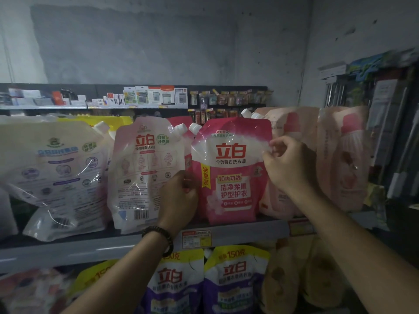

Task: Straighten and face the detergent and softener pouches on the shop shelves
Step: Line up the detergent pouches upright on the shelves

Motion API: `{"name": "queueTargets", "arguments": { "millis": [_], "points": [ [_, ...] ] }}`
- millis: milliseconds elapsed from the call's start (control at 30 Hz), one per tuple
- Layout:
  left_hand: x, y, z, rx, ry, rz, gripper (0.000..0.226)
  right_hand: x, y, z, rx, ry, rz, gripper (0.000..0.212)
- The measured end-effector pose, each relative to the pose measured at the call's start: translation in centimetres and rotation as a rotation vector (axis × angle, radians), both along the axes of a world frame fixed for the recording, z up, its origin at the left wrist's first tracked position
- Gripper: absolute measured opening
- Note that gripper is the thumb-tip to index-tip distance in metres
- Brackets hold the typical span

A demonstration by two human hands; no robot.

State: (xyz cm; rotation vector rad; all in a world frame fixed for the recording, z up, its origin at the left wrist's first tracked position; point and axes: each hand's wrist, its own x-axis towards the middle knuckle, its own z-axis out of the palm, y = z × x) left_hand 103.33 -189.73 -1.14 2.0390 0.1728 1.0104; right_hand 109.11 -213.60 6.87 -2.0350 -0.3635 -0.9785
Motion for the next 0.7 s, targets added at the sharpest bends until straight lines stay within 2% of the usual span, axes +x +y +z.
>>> {"name": "queueTargets", "arguments": {
  "millis": [133, 267, 367, 533, 700],
  "points": [
    [-0.5, -0.1, 0.3, -0.004, 0.035, -0.033, 0.014, -0.5, 0.6, -0.5, 0.032, 0.005, 0.01, 0.025],
    [-1.3, 0.3, 0.6, -0.027, 0.061, -0.034, 0.018, -1.4, 1.3, -1.2, 0.036, 0.064, 0.09, 0.013],
    [-2.6, 0.5, 1.1, -0.033, 0.008, -0.017, 0.006, -2.2, 2.5, -2.0, 0.039, 0.081, 0.181, 0.007],
    [-4.6, 2.0, 1.8, -0.03, -0.044, 0.023, 0.009, -3.7, 4.9, -2.8, 0.033, 0.117, 0.317, 0.004],
    [-7.6, 3.7, 2.4, 0.205, -0.196, 0.159, 0.017, -4.8, 7.9, -3.5, 0.043, 0.183, 0.446, 0.006]
  ]
}}
